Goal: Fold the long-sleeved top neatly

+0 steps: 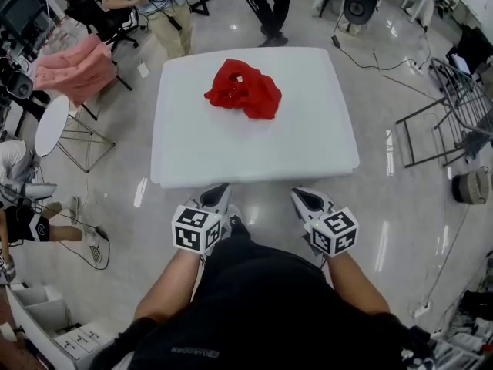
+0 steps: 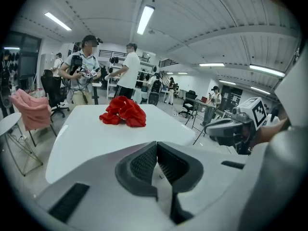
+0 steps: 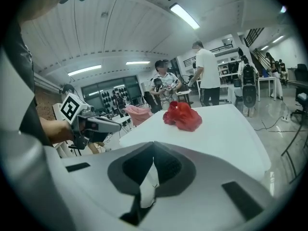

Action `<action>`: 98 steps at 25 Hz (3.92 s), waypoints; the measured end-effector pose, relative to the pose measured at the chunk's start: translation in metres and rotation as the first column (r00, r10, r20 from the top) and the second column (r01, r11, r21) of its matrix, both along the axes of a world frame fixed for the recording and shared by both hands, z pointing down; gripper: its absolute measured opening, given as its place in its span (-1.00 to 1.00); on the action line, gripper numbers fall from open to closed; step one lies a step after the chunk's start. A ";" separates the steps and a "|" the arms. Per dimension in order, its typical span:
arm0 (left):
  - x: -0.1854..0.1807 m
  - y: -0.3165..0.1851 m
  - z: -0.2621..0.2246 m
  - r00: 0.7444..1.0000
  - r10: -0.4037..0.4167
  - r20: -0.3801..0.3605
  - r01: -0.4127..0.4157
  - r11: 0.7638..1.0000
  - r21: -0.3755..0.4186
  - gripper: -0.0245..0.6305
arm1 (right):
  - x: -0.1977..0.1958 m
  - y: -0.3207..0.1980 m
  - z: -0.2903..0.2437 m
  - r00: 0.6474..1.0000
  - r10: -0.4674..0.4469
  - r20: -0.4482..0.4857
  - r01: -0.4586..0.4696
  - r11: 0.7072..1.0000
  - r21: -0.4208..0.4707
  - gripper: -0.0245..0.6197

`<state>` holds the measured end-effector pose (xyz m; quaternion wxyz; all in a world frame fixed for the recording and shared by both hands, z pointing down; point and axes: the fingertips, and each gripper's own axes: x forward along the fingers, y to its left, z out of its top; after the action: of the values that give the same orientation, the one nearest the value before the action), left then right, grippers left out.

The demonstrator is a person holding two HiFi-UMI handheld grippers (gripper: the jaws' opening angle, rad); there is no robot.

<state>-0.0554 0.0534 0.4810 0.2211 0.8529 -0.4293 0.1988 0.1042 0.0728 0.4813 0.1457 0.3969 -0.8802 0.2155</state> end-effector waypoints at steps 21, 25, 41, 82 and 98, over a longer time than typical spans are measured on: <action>-0.082 -0.211 0.005 0.991 0.134 0.015 -0.134 0.991 0.029 -0.91 | -0.074 -0.193 0.006 0.977 0.104 -0.184 -0.101 0.995 0.025 -0.91; -0.087 -0.214 0.012 0.993 0.115 0.035 -0.115 0.993 0.011 -0.91 | -0.072 -0.212 0.011 0.975 0.086 -0.207 -0.085 0.996 0.012 -0.91; -0.072 -0.214 0.026 0.995 -0.100 0.023 0.101 0.994 -0.048 -0.91 | -0.067 -0.263 0.042 0.946 -0.132 -0.295 0.137 0.991 -0.004 -0.90; -0.027 -0.291 -0.014 0.969 -0.005 0.248 -0.029 0.991 0.133 -0.64 | -0.060 -0.298 -0.164 0.950 -0.032 -0.312 0.180 0.870 0.459 -0.83; -0.011 -0.321 0.042 0.944 -0.050 0.325 0.037 0.998 0.046 -0.39 | -0.072 -0.290 -0.165 0.955 -0.057 -0.292 0.188 0.876 0.444 -0.83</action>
<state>-0.0662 -0.2678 0.5226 0.1345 0.8027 -0.4824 0.3237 0.0318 -0.2168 0.3165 0.1780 0.3888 -0.9013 -0.0684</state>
